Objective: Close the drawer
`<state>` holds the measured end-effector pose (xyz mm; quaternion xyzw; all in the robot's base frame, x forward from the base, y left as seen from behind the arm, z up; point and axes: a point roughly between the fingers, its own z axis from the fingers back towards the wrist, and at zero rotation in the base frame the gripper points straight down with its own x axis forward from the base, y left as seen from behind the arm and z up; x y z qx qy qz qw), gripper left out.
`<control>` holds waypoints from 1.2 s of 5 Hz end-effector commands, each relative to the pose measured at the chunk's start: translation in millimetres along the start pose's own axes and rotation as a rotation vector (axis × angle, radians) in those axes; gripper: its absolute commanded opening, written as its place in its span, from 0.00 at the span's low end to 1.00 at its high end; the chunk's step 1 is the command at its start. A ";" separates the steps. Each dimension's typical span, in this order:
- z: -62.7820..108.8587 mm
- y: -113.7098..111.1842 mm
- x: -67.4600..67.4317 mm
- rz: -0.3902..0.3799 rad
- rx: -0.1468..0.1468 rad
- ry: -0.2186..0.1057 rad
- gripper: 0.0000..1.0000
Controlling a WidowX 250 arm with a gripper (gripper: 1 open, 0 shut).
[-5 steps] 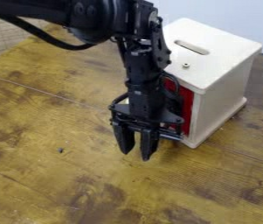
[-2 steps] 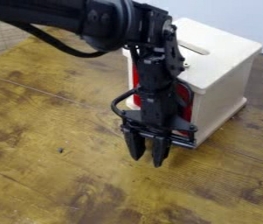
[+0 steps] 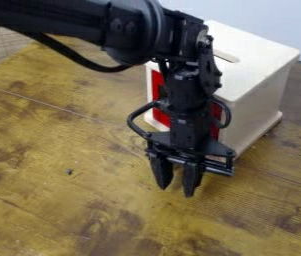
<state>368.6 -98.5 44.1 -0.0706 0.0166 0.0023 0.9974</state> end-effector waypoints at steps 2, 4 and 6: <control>32.1 -21.2 9.0 -0.018 -0.018 -0.102 1.00; 25.3 -26.3 10.1 -0.004 -0.014 -0.096 1.00; 15.1 -30.6 5.8 0.011 -0.008 -0.092 1.00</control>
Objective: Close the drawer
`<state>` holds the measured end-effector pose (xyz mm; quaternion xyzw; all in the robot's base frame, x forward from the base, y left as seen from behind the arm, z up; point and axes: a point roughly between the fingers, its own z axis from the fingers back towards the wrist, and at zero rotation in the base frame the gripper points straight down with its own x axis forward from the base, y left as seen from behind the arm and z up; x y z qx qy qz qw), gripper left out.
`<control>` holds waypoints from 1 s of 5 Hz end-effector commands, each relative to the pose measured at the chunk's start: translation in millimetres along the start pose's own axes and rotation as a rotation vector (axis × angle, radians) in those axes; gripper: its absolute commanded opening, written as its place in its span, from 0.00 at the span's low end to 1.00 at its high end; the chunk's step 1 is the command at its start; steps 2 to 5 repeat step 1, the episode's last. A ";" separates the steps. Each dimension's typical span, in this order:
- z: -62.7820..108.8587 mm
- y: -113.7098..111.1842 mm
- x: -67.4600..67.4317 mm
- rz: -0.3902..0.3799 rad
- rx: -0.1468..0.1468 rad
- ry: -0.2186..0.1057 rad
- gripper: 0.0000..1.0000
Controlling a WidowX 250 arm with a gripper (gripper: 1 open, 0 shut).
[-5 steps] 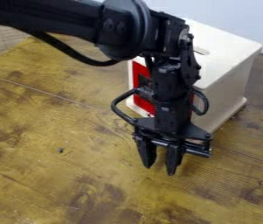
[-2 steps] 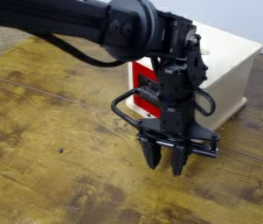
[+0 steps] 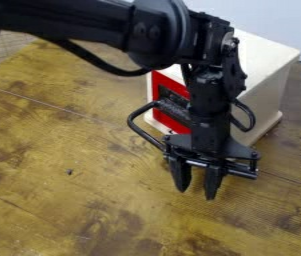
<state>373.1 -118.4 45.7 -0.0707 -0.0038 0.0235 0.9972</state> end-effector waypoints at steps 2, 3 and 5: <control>13.8 -12.2 -1.6 -0.020 -0.005 -0.047 1.00; 13.8 -12.2 -1.6 -0.020 -0.005 -0.047 1.00; 13.8 -12.2 -1.6 -0.020 -0.005 -0.047 1.00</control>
